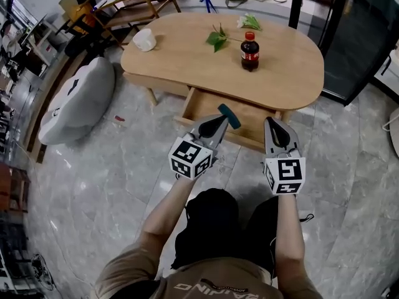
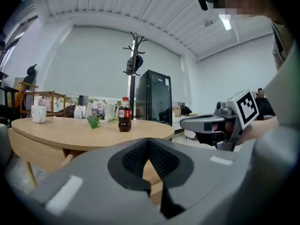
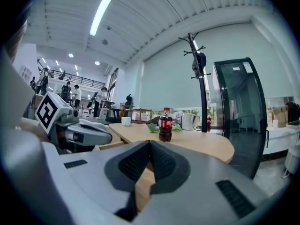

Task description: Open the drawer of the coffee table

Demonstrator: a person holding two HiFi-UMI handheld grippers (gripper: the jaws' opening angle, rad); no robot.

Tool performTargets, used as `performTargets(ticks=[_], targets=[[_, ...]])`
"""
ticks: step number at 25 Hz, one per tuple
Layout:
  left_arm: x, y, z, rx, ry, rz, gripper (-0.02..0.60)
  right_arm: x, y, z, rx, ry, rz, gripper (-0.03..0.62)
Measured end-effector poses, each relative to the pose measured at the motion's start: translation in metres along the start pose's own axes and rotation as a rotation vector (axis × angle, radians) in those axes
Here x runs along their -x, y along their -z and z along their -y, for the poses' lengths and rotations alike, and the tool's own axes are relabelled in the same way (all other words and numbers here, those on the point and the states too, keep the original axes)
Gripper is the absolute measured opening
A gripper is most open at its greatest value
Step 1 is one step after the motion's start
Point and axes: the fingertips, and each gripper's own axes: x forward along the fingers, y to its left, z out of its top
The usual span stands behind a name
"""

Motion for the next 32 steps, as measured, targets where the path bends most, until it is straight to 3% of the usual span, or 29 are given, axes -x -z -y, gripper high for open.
performTargets(ticks=[4, 10, 19, 22, 26, 32], targets=[[-0.006, 0.016, -0.012, -0.004, 0.022, -0.035, 0.006, -0.012, 0.001, 0.004, -0.02, 0.014, 0.004, 0.005], [-0.011, 0.015, -0.035, 0.057, 0.014, -0.062, 0.006, -0.028, 0.002, 0.016, -0.073, 0.037, -0.016, 0.005], [-0.002, -0.048, -0.028, 0.092, 0.037, -0.17, 0.006, -0.021, -0.057, 0.005, -0.152, -0.017, -0.054, 0.005], [0.014, -0.087, -0.02, 0.086, 0.029, -0.212, 0.006, -0.012, -0.1, 0.006, -0.175, -0.038, -0.102, 0.005], [0.04, -0.167, -0.012, 0.055, 0.025, -0.215, 0.006, 0.012, -0.172, 0.011, -0.17, -0.037, -0.127, 0.005], [0.08, -0.271, -0.005, 0.098, -0.011, -0.211, 0.006, 0.05, -0.265, 0.014, -0.135, -0.082, -0.181, 0.005]])
